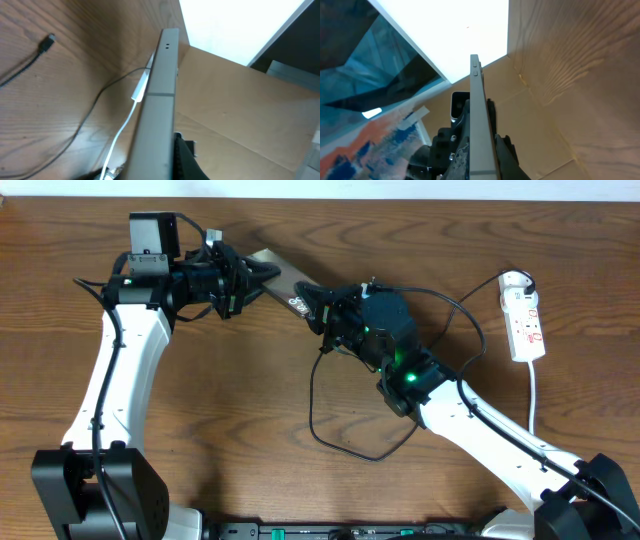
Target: Plug charger to phone and switch on socket
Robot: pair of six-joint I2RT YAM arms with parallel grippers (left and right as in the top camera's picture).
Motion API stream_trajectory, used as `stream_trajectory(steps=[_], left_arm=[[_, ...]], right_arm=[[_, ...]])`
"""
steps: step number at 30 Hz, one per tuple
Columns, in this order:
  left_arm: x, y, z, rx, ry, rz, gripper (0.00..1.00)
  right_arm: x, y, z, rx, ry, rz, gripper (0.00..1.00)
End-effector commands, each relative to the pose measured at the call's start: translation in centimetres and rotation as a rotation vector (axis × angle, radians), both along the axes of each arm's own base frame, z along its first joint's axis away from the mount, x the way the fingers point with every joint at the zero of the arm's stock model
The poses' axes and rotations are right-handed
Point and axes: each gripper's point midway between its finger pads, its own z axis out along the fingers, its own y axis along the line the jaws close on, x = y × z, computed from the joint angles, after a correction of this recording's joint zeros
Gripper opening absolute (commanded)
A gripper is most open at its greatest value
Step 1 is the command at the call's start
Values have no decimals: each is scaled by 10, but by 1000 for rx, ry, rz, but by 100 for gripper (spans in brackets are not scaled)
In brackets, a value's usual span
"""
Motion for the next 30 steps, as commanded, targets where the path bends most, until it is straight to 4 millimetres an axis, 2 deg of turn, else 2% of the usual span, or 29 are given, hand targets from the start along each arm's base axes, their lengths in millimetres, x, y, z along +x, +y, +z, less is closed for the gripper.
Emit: stream_trajectory(steps=[1,3,8,13,17,19,22,26,28,30], left_arm=[[3,2,12,35,-60,12,7],[4,3,11,35,-42,30,7],[9,9,6,65,-19,81,7],[19,21,-2,128,-16,155,7],[32,24,10,134,-111,169,7],[38,30,15,148,-174,168,7],[41,44,17,185,-242,155,7],[38,64,24,186,-345,98,7],[34,74,31,159,-394,67,7],[28,84,39,119,-433,42,7]], right_arm=[[-5,8,7,-17,-41,33,1],[-5,8,9,-12,-48,35,2],[-5,9,9,-11,-50,39,18],[-5,8,8,-21,-54,40,45],[-4,7,6,-67,-95,49,67],[-2,4,6,-114,-145,53,77],[7,-6,7,-260,-297,64,97],[18,-24,-1,-509,-520,130,99],[20,-35,-17,-608,-543,191,99],[19,-51,-43,-692,-489,252,99]])
